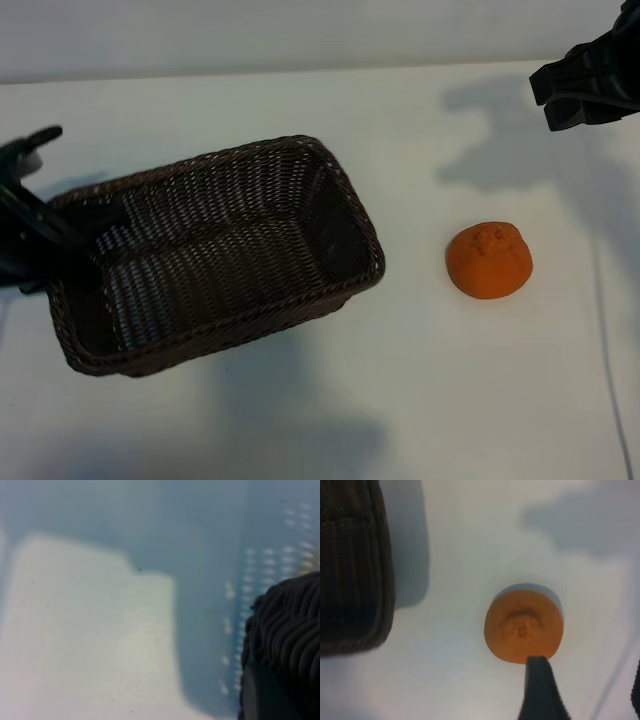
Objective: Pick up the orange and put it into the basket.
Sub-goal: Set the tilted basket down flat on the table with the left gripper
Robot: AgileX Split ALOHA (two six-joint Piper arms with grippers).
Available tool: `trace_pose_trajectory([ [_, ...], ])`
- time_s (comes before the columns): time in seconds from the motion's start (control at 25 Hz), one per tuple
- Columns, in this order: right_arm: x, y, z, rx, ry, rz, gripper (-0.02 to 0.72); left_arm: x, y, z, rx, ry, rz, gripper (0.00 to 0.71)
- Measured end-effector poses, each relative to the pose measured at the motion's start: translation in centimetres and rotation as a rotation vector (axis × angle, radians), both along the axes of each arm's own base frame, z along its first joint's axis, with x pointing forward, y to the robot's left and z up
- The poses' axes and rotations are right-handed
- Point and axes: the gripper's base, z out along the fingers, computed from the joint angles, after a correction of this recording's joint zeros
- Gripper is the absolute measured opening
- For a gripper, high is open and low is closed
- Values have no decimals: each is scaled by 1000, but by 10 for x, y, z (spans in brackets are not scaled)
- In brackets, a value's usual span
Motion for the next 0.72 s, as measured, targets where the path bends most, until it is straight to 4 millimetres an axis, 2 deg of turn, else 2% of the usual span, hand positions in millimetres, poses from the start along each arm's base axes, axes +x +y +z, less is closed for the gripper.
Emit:
trace_pose_trajectory([
  [0.32, 0, 0, 0, 0, 0, 0, 433, 20, -15, 44, -131, -69, -178, 165],
  [0.52, 0, 0, 0, 0, 0, 0, 433, 26, -17, 56, -146, -104, -237, 165],
  [0.72, 0, 0, 0, 0, 0, 0, 433, 27, -18, 59, -146, -114, -258, 164],
])
